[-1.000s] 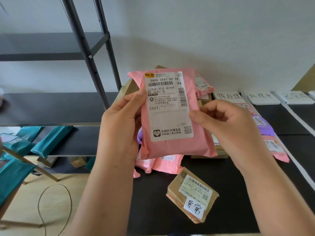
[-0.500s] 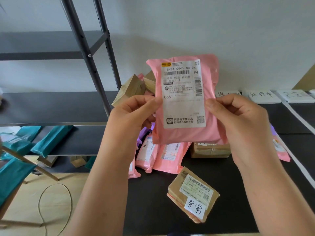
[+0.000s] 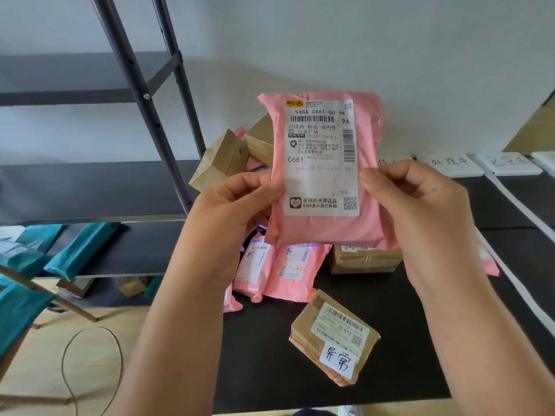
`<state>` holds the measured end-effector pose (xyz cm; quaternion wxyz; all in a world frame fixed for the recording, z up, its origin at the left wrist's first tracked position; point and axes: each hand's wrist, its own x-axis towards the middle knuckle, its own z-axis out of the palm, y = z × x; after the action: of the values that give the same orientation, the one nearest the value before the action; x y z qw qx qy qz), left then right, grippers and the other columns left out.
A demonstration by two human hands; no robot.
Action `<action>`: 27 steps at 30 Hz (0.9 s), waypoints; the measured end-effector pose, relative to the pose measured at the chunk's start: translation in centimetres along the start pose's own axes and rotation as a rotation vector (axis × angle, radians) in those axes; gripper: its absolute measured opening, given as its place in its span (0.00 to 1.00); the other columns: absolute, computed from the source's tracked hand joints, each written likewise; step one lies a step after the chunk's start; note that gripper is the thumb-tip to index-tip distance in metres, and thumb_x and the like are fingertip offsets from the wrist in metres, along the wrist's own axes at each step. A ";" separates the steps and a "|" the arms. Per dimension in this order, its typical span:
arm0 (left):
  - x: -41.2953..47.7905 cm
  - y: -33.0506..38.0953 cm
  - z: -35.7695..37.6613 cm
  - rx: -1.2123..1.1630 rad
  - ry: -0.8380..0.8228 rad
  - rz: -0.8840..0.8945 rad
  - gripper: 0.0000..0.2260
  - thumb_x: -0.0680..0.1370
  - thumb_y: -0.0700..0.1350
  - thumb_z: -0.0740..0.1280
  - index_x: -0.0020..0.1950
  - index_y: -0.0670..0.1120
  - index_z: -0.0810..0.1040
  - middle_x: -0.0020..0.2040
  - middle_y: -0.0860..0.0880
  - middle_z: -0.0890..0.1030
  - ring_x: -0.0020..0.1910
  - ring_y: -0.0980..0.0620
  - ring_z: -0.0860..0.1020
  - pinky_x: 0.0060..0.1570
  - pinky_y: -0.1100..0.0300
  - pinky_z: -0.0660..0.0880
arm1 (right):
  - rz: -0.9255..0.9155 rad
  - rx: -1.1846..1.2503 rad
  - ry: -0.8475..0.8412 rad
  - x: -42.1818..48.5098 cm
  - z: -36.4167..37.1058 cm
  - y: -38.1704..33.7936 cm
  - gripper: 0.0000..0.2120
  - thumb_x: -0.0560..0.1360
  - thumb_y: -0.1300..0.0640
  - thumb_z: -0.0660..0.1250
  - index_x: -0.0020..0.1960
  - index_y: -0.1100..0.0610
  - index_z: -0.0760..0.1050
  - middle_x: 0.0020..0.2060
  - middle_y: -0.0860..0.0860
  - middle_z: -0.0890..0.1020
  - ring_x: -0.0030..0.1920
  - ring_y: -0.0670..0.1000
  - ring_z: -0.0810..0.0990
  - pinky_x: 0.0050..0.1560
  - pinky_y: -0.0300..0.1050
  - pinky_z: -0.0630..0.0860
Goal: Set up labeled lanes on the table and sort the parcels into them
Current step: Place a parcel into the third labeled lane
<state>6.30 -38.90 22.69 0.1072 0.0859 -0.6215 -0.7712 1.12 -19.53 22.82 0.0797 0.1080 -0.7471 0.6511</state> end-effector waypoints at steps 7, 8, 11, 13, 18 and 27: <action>0.9 -2.8 2.7 0.024 -0.020 -0.059 0.04 0.78 0.40 0.68 0.43 0.43 0.79 0.45 0.43 0.85 0.45 0.47 0.83 0.43 0.59 0.79 | 0.066 -0.146 0.032 -1.5 -2.3 2.0 0.10 0.75 0.50 0.70 0.56 0.49 0.81 0.48 0.41 0.85 0.51 0.41 0.83 0.49 0.43 0.82; 0.9 -3.4 3.4 0.023 -0.041 -0.075 0.05 0.78 0.39 0.67 0.43 0.43 0.78 0.45 0.42 0.85 0.44 0.48 0.82 0.40 0.61 0.79 | 0.072 -0.167 0.045 -1.9 -2.9 2.4 0.11 0.75 0.51 0.70 0.57 0.49 0.81 0.48 0.41 0.84 0.51 0.40 0.82 0.49 0.42 0.81; 0.8 -5.0 6.0 0.024 -0.090 -0.120 0.06 0.79 0.37 0.66 0.42 0.44 0.77 0.40 0.47 0.85 0.38 0.53 0.82 0.35 0.66 0.76 | 0.096 -0.213 0.107 -3.0 -5.5 3.6 0.09 0.76 0.53 0.70 0.57 0.48 0.81 0.47 0.41 0.83 0.48 0.39 0.81 0.48 0.39 0.81; 0.4 -6.0 8.3 0.030 -0.118 -0.155 0.07 0.79 0.37 0.67 0.41 0.44 0.77 0.40 0.48 0.85 0.38 0.54 0.82 0.36 0.63 0.75 | 0.133 -0.247 0.137 -3.6 -7.8 4.2 0.08 0.76 0.53 0.70 0.55 0.46 0.81 0.46 0.39 0.83 0.48 0.38 0.81 0.49 0.41 0.81; -1.1 -8.4 15.8 0.111 -0.180 -0.199 0.06 0.78 0.38 0.68 0.42 0.45 0.78 0.39 0.49 0.84 0.34 0.56 0.80 0.33 0.66 0.75 | 0.165 -0.272 0.240 -5.0 -15.2 5.7 0.08 0.77 0.55 0.70 0.48 0.41 0.79 0.43 0.40 0.83 0.45 0.39 0.82 0.44 0.41 0.82; -5.9 -15.3 34.2 0.222 -0.295 -0.316 0.02 0.78 0.40 0.69 0.46 0.46 0.79 0.44 0.49 0.86 0.44 0.51 0.84 0.46 0.56 0.77 | 0.288 -0.318 0.383 -9.3 -34.2 10.8 0.08 0.78 0.54 0.68 0.55 0.47 0.82 0.45 0.42 0.84 0.47 0.43 0.83 0.42 0.40 0.81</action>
<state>1.94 -1.98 15.02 -0.1169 0.0798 -0.6903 -0.7095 6.45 16.28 14.89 0.1421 -0.1378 -0.8188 0.5389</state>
